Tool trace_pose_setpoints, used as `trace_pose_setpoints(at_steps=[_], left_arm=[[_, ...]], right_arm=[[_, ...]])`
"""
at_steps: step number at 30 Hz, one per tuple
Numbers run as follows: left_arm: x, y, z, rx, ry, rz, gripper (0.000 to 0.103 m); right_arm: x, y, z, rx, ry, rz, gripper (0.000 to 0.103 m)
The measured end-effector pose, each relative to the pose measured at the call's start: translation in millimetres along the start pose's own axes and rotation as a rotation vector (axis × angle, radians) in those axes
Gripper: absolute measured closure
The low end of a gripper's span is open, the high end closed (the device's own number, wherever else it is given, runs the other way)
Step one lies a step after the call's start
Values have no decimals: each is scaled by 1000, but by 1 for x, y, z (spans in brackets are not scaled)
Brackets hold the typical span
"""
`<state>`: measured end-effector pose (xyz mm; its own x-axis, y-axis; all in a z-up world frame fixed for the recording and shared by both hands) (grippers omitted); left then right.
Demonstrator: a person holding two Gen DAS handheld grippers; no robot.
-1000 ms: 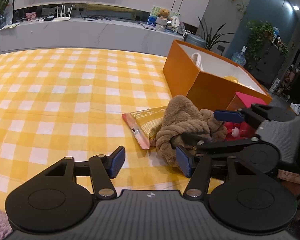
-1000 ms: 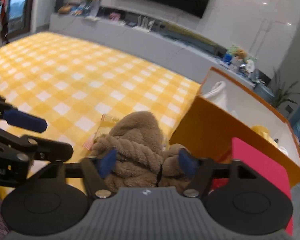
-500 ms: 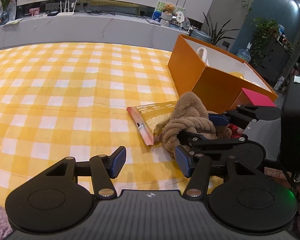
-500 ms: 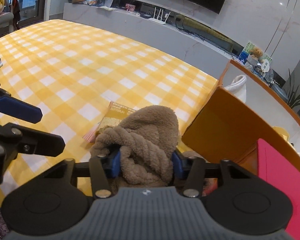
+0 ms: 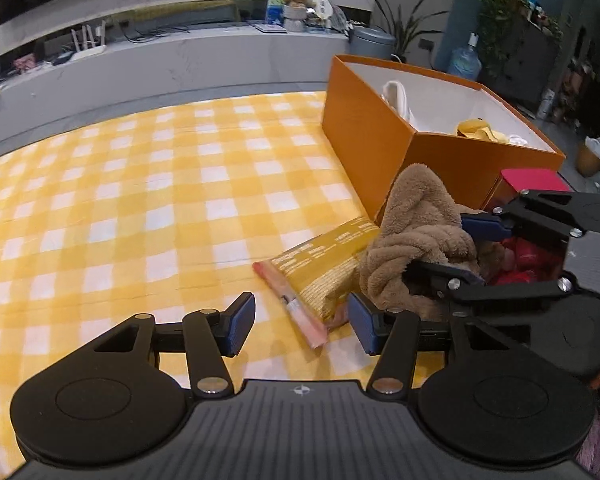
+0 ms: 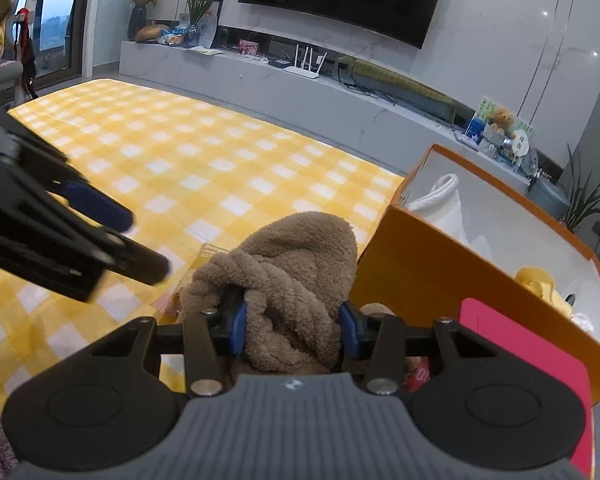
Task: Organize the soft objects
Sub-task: 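Grasp the yellow snack bag with the left tool while the right tool holds the towel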
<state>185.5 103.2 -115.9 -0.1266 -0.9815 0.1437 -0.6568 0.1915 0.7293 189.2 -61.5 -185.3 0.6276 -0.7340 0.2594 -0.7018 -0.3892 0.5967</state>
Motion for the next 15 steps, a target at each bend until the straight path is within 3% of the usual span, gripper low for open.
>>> trace_pose_setpoints(at_steps=[7,15], left_arm=[[-3,-19,2,87,28,76,41],[-3,-32,5,43,31,88,42]], right_arm=[[6,6,1,43,-20,0,57],[0,2,6,40,28,17,57]])
Point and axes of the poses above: each gripper's, at about its wrist camera, not at the fingertips, and y roughly against the way its jaws point, x to its right, z to its underside, the point moved 4 cm from there along -y, roughly the way its jaws point, and after that the axes turned 1 degree about z, right-handed, at the moved point
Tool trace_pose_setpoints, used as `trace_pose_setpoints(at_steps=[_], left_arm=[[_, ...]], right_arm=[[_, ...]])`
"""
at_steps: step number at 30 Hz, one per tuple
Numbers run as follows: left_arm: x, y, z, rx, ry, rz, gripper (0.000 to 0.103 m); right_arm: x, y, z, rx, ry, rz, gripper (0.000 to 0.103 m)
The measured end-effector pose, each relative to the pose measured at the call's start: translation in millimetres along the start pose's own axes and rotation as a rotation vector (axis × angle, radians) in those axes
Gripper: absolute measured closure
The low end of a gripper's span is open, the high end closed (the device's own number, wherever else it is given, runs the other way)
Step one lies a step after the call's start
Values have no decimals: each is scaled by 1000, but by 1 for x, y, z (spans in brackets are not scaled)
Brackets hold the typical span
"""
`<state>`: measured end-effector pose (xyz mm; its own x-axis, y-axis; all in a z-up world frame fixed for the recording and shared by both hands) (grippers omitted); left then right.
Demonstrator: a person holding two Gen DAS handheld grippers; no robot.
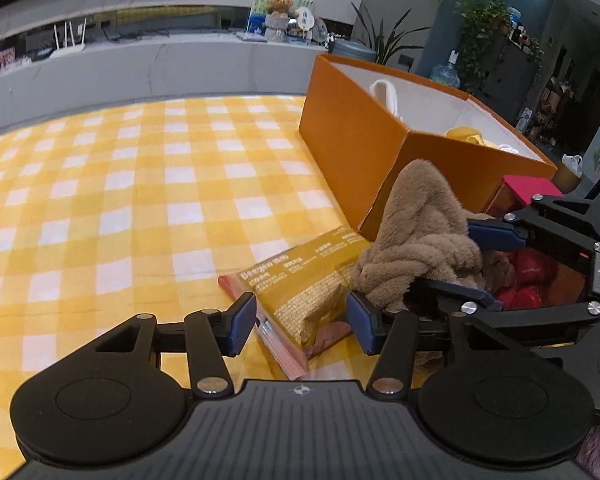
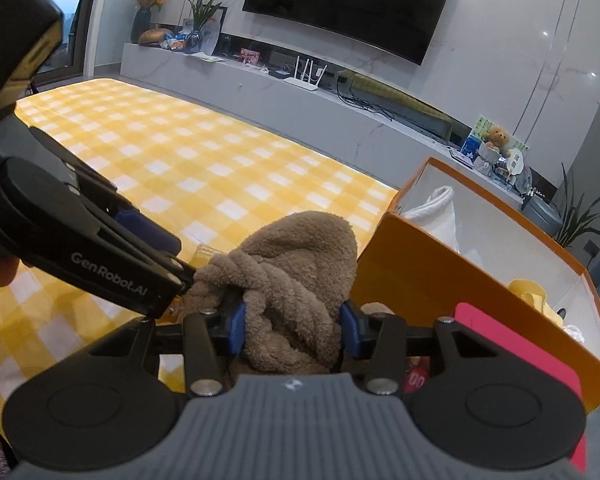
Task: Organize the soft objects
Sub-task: 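Grasp the yellow snack bag with the left tool while the right tool holds the towel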
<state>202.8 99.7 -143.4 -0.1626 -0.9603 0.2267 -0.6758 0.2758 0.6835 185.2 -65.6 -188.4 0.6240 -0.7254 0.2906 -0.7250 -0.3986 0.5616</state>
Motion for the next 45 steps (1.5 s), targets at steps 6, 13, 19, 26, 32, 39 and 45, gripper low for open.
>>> trace_pose_setpoints(at_steps=[6,13,19,26,32,39,45], left_arm=[[3,-9,6,-42,-23,-31,71],[2,-2,7,-38,-2,-57,86],[-10,33,19,-55,183,-115,92],[-4,67,43,-65,239,-181,92],[14,77,65,-118,262,-161,99],[41,90,80,-119,237,-94,103],[57,103,72,-80,108,-98,84]], right_arm=[[0,-1,0,7,-10,3,56],[0,1,1,16,-21,5,56],[-5,17,-2,42,-51,-5,56],[-24,36,14,-17,-203,-112,56],[-28,49,36,-91,-297,-116,56],[-14,66,53,-133,-419,-87,55],[-2,59,63,-140,-493,-96,52]])
Point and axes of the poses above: each gripper's, at about its wrist camera, not at the fingertips, and y roughly against the way its jaws point, x to its right, z to its underside, the point moved 4 cm from there along -y, roughly the way its jaws point, and after that the axes turned 1 degree about z, right-handed, at the moved point
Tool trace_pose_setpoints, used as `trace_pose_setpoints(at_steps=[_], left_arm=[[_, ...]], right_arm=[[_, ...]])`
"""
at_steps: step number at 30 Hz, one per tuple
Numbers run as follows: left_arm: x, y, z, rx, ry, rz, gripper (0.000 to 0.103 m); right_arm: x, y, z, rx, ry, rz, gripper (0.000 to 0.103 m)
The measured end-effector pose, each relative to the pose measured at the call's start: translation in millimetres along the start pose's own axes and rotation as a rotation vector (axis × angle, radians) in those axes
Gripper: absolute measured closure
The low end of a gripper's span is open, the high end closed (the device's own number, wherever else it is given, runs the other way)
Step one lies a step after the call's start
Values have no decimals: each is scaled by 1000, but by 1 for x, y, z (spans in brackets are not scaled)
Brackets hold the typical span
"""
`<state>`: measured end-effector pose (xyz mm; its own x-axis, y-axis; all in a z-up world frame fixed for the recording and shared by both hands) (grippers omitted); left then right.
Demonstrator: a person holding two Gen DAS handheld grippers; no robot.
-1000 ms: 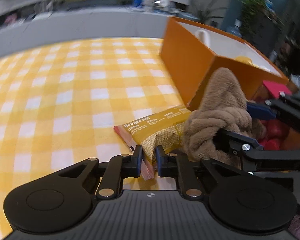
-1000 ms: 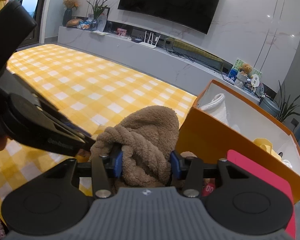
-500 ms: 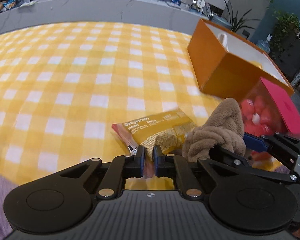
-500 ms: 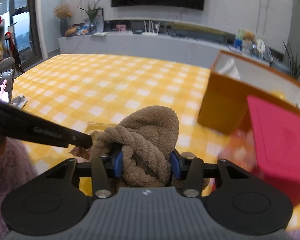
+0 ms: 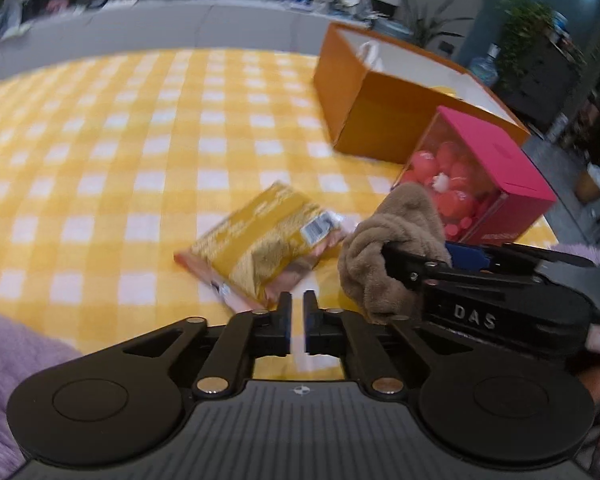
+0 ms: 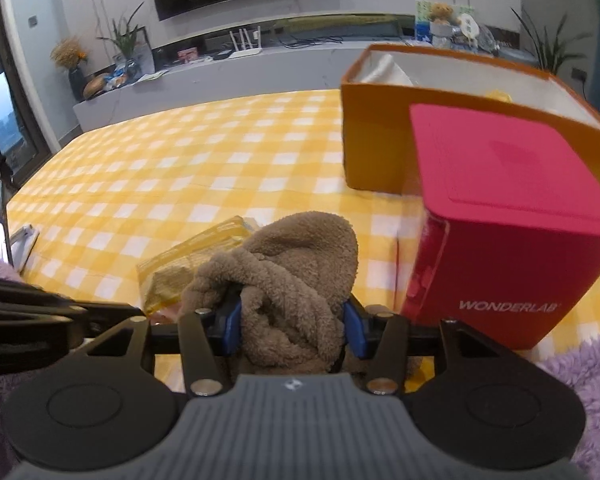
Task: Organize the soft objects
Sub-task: 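Grasp the yellow snack bag with the left tool while the right tool holds the towel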
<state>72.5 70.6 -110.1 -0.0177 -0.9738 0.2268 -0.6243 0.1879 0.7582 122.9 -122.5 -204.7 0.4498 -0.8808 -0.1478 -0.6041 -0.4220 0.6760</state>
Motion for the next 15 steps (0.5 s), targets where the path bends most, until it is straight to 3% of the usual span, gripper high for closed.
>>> trace_pose_setpoints(at_steps=[1,2,3,7,9,13,15], left_arm=[[1,3,-3,8,-27,2,78],[1,5,-5,11,-52,5,64],[1,7,-7,12,-76,3,55],[-4,11,-13,3,-168,-35,48],[-4,12,-15,-6,-225,-25,39],[3,11,-18,-17,-376,-6,34],[4,8,-21,-22,-437,0,19]], right_arm=[[3,0,-1,2,-22,-9,52],[7,0,-1,4,-42,-15,51],[10,0,-2,5,-61,-18,47],[14,8,-6,-1,-70,-43,44],[12,16,-9,2,-36,-61,40],[7,28,-19,-4,63,-76,38],[5,31,-24,-12,126,-97,37]])
Point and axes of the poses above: each gripper's, at about its wrist camera, not at the fingertips, and y roughly against the way its jaws point, x to its right, z to its underside, the point moved 4 cm from there along -y, roughly the way its jaws point, and after that the axes turned 1 degree about z, right-handed, at the moved point
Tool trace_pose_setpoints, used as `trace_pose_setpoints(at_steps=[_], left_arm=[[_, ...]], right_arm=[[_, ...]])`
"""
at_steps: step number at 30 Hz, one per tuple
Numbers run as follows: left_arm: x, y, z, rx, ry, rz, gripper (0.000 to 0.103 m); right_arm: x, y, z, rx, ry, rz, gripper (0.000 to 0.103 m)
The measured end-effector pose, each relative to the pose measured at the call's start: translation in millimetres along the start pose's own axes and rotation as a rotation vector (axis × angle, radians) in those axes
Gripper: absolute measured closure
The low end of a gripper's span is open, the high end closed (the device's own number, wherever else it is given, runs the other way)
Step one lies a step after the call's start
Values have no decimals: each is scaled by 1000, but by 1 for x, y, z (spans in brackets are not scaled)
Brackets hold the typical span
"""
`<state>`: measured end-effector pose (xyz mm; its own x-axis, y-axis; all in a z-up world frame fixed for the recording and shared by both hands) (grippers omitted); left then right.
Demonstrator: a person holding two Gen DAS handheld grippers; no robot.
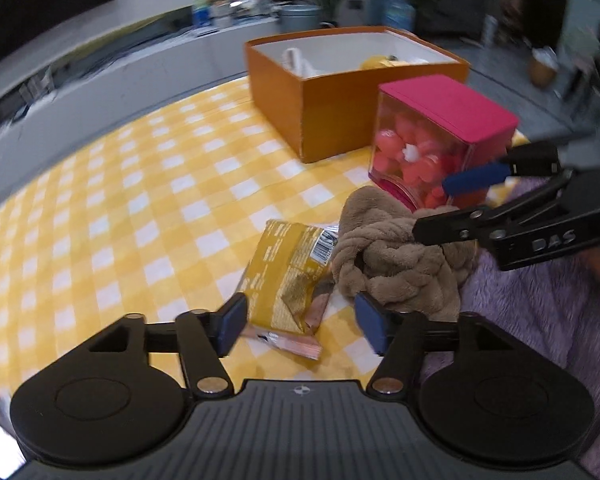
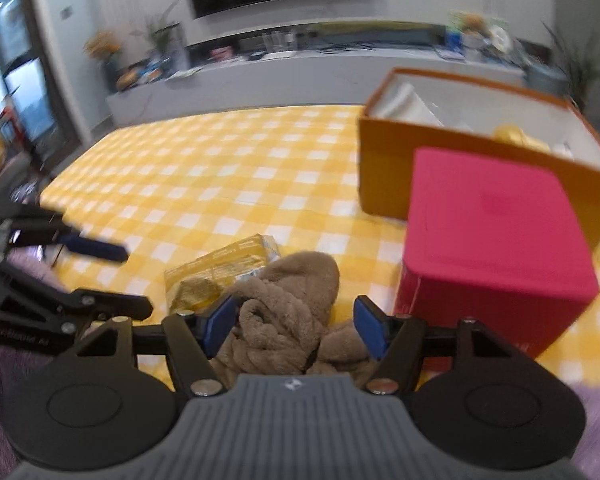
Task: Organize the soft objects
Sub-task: 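Grasp the yellow snack bag with the left tool while the right tool holds the towel, then lift the snack bag and towel and carry them over the orange box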
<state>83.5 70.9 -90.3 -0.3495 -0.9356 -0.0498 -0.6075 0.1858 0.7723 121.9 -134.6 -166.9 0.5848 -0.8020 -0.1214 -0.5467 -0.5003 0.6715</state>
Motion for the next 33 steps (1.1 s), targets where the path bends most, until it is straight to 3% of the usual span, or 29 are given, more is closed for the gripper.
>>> trace_pose_setpoints(at_steps=[8,10,16,24,29,33], left_arm=[[-8,-33,-7,-85,-139,50,17],[-10,-41,-8,-107,-159,60,16],[-17,-74,-9,-223,-147,96,15],[-19,-100,-7,-271,-121,63,12],[-21,-108,-9,-278,-64,38,12],[-20,-106,-8,-267,-9,20,22]], right_arm=[[-22,-16,17,-124,270,-25,28],[-27,-23,23,-140,320,-12,18],[-32,-42,29,-150,368,27,10],[-35,-49,35,-147,366,57,9],[-31,-51,32,-129,332,91,21],[-33,-47,33,-108,334,116,31]])
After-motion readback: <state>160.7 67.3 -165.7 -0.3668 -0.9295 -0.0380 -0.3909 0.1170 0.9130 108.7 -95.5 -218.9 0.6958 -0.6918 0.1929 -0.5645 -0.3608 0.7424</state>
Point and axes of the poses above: each gripper's, at about its wrist camera, not at the fingertips, and y roughly against the way its jaws point, x to its right, z to its underside, the point moved 4 cm from there along -y, roughly the way its jaws point, and after that the axes turned 1 degree about z, right-handed, at the moved point
